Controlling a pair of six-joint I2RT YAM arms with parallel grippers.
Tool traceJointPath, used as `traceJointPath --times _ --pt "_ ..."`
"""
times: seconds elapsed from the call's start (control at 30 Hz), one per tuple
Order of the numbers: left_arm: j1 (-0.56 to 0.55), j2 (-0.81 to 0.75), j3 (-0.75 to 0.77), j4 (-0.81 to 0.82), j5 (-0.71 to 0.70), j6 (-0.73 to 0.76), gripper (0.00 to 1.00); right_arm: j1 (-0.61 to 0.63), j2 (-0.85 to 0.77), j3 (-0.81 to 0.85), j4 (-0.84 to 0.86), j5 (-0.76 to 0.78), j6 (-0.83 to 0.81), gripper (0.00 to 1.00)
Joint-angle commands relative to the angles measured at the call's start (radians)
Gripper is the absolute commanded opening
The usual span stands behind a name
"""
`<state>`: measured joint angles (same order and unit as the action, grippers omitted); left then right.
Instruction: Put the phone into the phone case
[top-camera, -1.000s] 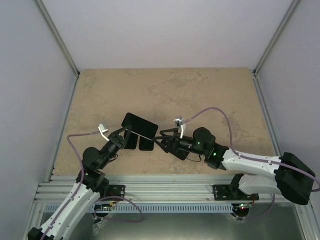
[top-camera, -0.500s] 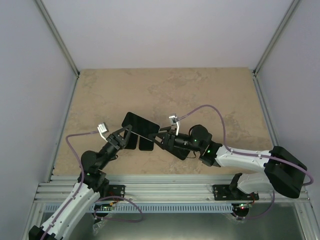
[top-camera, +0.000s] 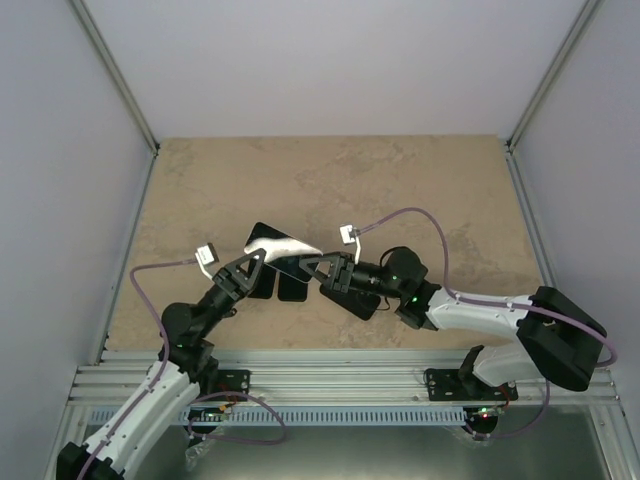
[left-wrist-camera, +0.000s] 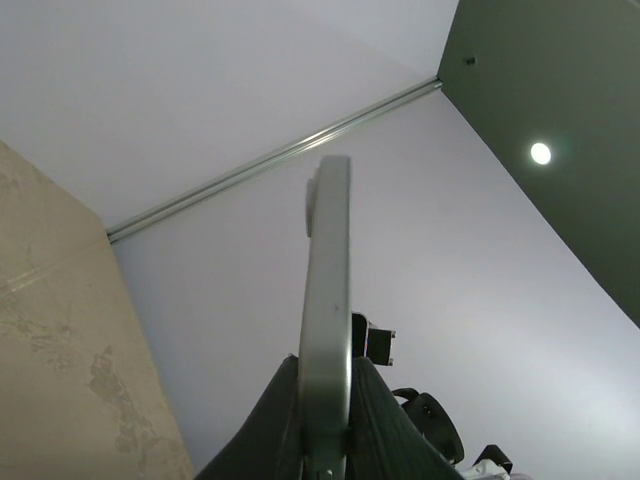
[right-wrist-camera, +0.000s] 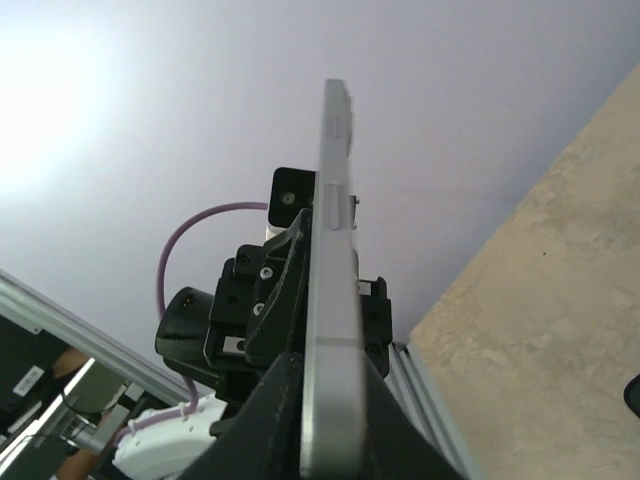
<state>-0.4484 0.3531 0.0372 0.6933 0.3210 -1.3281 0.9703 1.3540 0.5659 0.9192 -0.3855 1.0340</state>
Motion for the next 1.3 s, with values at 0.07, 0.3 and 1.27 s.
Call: traceJointPath --times 0.07,0.3,1.27 --pt "0.002 0.056 -0.005 0.032 0.031 0.031 0.08 -0.024 -0.004 -0.023 0.138 -0.060 0.005 0.01" --pt "0.003 0.109 0.032 -0.090 0.029 0.125 0.33 -0.075 -0.091 -0.093 0.099 -0.056 0.007 0.01" --pt "-0.301 0.950 0.706 -0.965 -0.258 0.667 0.73 -0.361 -0.778 -0.168 -0.953 0.168 -0.181 0.01"
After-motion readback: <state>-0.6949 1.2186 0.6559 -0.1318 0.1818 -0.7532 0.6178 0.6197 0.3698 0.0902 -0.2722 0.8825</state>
